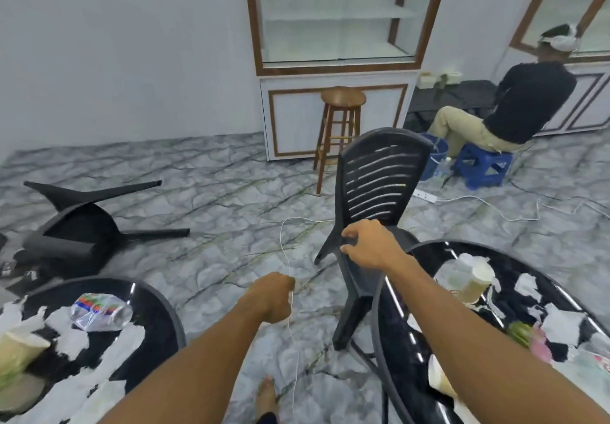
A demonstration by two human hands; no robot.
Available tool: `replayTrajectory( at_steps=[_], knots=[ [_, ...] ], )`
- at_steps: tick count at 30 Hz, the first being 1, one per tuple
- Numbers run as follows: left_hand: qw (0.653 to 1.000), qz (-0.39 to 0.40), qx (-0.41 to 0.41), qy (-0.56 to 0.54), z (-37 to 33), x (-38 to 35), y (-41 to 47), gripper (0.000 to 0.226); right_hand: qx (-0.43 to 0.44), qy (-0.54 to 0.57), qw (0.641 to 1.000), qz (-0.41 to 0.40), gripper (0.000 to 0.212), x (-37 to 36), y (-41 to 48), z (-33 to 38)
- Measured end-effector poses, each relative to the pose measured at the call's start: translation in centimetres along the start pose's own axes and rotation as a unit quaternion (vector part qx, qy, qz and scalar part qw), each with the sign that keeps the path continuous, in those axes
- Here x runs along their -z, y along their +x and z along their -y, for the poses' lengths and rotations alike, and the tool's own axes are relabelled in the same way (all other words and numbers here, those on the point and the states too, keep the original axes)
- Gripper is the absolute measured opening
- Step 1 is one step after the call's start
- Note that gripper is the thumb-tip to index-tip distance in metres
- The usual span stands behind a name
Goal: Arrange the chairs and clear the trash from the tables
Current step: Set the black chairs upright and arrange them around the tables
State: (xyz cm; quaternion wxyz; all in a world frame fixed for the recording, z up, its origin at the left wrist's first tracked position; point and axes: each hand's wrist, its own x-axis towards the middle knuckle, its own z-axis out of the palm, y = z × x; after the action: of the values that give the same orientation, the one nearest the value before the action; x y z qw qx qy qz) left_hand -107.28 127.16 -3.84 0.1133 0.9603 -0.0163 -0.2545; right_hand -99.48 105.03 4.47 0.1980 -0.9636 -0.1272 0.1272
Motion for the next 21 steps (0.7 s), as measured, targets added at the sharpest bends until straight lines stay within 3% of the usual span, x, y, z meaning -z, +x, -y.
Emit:
replayTrajectory(
  at_steps=[15,21],
  knots=[
    [0.995,-0.069,-0.066,-0.038,11.4,24.5,30.2,0.050,-0.056,-0.019,0.998,0.032,0.042,1.6,32.5,6.0],
    [0.995,-0.084,-0.019,-0.052,18.3,31.2,40.8,0.051,0.011,-0.027,0.998,0.054,0.041,1.1,50.0,10.5]
  ],
)
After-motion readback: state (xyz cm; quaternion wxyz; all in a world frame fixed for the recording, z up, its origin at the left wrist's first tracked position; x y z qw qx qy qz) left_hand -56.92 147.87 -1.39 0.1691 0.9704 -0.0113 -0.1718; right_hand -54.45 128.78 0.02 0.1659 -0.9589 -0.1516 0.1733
